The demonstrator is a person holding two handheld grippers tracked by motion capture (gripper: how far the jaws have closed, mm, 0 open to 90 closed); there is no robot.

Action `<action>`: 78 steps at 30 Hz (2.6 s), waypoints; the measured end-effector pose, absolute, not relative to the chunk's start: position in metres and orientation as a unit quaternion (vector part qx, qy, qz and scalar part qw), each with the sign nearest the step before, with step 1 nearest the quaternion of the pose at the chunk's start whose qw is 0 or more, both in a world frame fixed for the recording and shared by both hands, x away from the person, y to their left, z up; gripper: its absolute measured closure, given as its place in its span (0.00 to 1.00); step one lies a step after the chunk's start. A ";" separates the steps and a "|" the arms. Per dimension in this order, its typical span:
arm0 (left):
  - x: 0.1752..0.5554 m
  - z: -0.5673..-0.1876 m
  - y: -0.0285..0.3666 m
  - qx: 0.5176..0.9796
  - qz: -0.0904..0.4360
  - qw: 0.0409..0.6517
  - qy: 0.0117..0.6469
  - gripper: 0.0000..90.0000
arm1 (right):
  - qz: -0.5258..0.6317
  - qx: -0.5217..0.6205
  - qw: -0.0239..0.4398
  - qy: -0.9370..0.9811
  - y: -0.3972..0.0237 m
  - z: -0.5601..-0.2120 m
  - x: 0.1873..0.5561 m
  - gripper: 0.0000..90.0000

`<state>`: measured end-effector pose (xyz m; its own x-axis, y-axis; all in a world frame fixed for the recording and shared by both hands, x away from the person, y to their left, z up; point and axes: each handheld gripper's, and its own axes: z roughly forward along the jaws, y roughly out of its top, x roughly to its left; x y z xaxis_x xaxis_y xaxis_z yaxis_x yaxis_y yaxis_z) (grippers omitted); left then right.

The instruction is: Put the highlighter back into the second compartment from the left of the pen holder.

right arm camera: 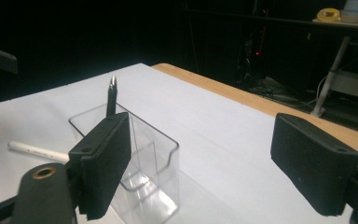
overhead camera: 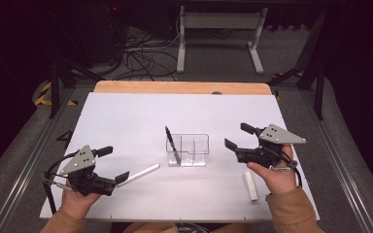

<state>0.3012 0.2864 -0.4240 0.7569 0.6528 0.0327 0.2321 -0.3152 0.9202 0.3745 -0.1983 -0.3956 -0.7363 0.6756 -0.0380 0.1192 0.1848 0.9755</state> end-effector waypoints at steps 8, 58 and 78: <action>0.303 -0.423 0.285 0.789 0.198 0.505 0.289 0.02 | 0.573 0.290 0.235 0.729 -0.220 -0.413 0.371 0.21; 0.339 -0.415 0.242 0.860 0.120 0.369 0.331 0.17 | 0.523 0.332 0.228 0.751 -0.251 -0.455 0.374 0.15; 0.354 -0.425 0.217 0.894 0.119 0.281 0.328 0.25 | 0.521 0.331 0.227 0.753 -0.250 -0.456 0.374 0.15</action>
<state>0.3541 0.2171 -0.4247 0.7573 0.6525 0.0281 0.5192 -0.6275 0.5802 0.3742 -0.2504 -0.4557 -0.6781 0.7350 0.0039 0.2626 0.2373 0.9353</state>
